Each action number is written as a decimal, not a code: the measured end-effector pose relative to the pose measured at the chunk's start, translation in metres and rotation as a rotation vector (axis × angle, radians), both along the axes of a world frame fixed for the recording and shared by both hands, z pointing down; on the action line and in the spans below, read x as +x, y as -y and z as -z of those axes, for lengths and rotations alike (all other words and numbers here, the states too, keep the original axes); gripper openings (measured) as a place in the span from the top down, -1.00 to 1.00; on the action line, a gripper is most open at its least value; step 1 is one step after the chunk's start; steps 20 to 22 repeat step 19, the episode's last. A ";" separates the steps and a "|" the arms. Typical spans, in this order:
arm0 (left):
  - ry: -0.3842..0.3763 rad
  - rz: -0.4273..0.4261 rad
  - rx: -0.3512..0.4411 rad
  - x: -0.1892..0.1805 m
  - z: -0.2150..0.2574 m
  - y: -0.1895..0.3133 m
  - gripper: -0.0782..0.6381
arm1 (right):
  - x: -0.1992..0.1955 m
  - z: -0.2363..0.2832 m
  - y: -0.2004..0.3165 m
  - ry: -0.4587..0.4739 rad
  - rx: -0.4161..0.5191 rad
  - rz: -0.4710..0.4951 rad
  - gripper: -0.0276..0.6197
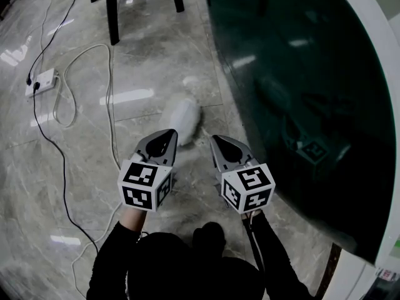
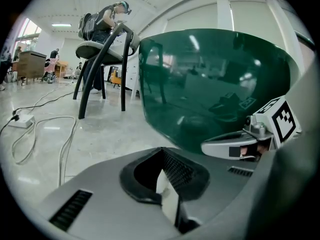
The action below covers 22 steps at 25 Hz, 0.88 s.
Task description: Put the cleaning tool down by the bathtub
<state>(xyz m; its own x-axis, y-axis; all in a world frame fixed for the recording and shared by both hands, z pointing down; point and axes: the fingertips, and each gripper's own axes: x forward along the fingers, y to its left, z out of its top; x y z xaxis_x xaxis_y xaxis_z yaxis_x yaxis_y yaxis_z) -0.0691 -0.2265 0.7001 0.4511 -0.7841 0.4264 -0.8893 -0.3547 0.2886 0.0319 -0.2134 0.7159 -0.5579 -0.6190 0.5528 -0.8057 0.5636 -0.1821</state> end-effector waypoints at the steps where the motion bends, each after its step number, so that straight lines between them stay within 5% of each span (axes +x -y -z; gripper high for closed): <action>1: 0.001 -0.002 -0.002 0.001 0.000 0.000 0.76 | 0.000 0.001 0.000 0.002 0.000 -0.003 0.91; 8: -0.002 -0.001 -0.009 0.003 -0.003 -0.003 0.76 | 0.000 0.001 -0.006 -0.047 0.021 0.014 0.91; 22: -0.007 -0.004 -0.034 0.001 -0.013 -0.004 0.76 | -0.004 -0.002 -0.004 0.006 -0.011 0.003 0.91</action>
